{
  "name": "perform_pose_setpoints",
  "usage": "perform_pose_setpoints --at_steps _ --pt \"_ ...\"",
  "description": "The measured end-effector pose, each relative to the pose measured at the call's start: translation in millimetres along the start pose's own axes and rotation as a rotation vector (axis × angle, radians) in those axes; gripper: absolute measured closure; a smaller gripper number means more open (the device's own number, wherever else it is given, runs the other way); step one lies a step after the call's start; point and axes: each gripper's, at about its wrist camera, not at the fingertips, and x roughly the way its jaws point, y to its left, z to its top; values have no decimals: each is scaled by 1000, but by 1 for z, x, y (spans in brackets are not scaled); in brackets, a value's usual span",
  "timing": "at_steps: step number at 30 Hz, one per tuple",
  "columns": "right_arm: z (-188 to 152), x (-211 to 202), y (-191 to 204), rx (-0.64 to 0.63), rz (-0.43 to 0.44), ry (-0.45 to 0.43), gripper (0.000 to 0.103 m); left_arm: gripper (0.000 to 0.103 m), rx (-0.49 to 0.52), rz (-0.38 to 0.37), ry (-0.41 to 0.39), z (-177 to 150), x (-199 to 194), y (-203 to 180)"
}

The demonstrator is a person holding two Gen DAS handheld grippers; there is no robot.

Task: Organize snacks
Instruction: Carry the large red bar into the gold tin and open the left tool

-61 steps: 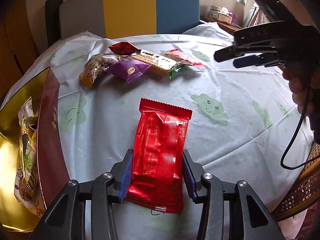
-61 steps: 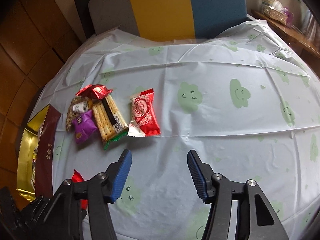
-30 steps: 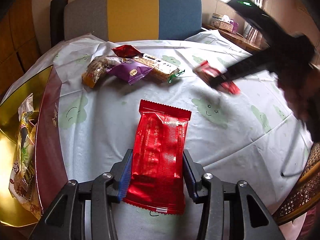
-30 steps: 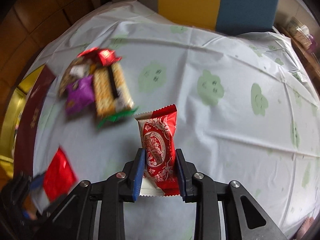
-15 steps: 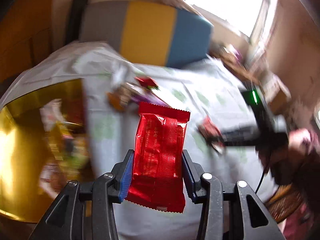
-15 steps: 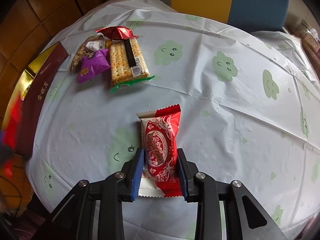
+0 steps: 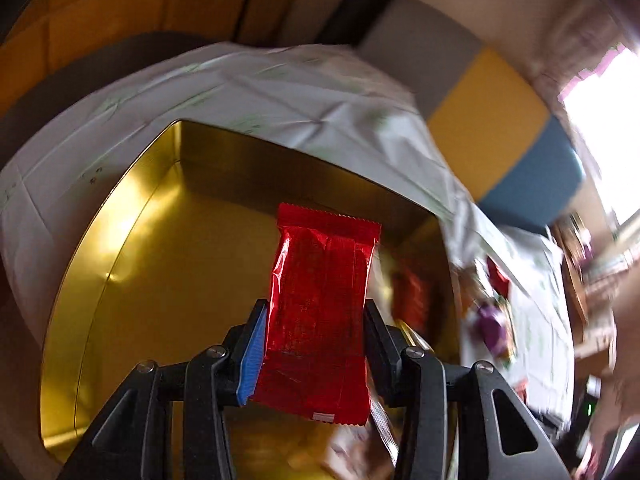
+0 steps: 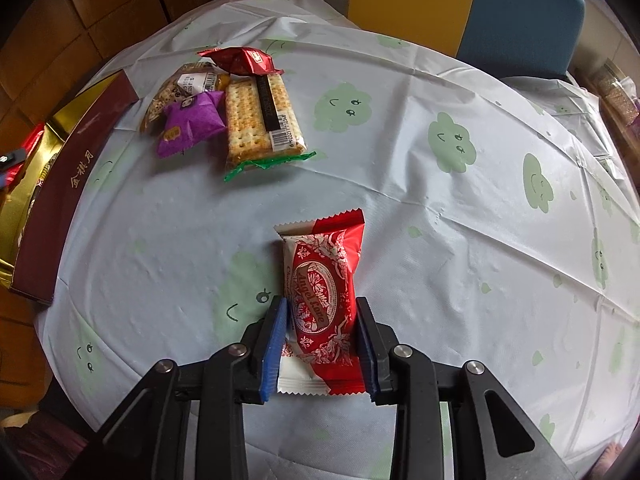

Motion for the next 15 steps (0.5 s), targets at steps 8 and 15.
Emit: perform_pose_setpoints --at_steps 8,15 --pt "1 2 0 -4 -1 1 69 56 -34 45 27 35 43 10" --pt "1 3 1 -17 -11 -3 69 42 -25 54 19 33 40 9"
